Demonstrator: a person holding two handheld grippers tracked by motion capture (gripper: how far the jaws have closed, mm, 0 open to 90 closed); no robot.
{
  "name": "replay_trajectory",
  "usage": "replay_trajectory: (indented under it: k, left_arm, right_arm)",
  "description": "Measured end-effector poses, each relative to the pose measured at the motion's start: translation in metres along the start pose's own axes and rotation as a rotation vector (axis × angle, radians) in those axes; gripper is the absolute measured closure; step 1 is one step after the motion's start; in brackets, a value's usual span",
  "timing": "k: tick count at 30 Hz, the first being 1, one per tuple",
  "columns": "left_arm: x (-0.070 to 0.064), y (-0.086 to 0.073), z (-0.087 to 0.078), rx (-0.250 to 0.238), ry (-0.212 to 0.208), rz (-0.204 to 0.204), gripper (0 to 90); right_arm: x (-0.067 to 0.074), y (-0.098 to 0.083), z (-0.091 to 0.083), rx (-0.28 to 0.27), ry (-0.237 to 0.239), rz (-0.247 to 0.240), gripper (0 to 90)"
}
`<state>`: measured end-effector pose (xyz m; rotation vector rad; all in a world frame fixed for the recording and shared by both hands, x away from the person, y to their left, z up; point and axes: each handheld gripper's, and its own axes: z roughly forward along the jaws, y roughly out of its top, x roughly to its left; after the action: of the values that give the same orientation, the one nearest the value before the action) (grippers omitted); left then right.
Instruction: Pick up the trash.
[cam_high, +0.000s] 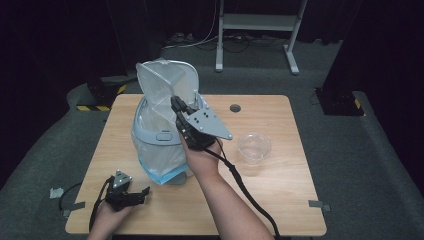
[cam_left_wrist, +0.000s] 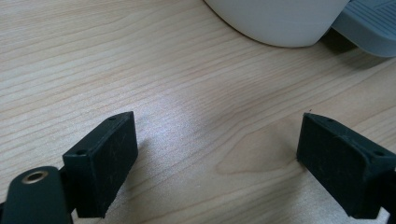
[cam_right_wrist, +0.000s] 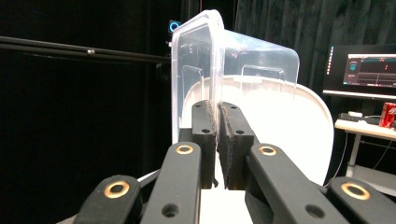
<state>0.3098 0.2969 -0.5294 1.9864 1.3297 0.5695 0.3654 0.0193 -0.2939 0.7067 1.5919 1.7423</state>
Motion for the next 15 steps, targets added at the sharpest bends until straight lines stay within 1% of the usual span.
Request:
replay_trajectory:
  k: [4, 7, 10, 12, 13, 14, 15]
  left_arm:
    - [0.0, 0.0001, 0.0001, 0.0, -0.001, 0.001, 12.4]
    - [0.0, 0.0001, 0.0001, 0.0, -0.001, 0.001, 12.4]
    - [0.0001, 0.0001, 0.0002, -0.001, -0.002, 0.003, 12.3]
    - [0.0001, 0.0001, 0.0002, 0.0, -0.002, 0.004, 12.3]
    - [0.0001, 0.0001, 0.0002, 0.0, -0.003, 0.004, 12.3]
    - [0.0001, 0.0001, 0.0001, 0.0, -0.003, 0.005, 12.4]
    - [0.0001, 0.0001, 0.0001, 0.0, -0.003, 0.004, 12.4]
  right_arm:
    - [-0.0004, -0.0019, 0.0008, 0.012, 0.002, -0.003, 85.7]
    - [0.0002, -0.0023, 0.0013, 0.02, 0.002, 0.01, 85.7]
    - [0.0004, -0.0033, 0.0031, 0.024, -0.001, 0.001, 85.4]
    - [-0.0001, -0.0043, 0.0044, 0.033, 0.003, 0.013, 84.2]
    - [-0.0004, -0.0045, 0.0049, 0.035, 0.003, 0.017, 77.6]
    - [-0.0009, -0.0044, 0.0048, 0.031, 0.008, 0.027, 68.9]
    - [-0.0015, -0.0038, 0.0041, 0.032, 0.009, 0.042, 65.7]
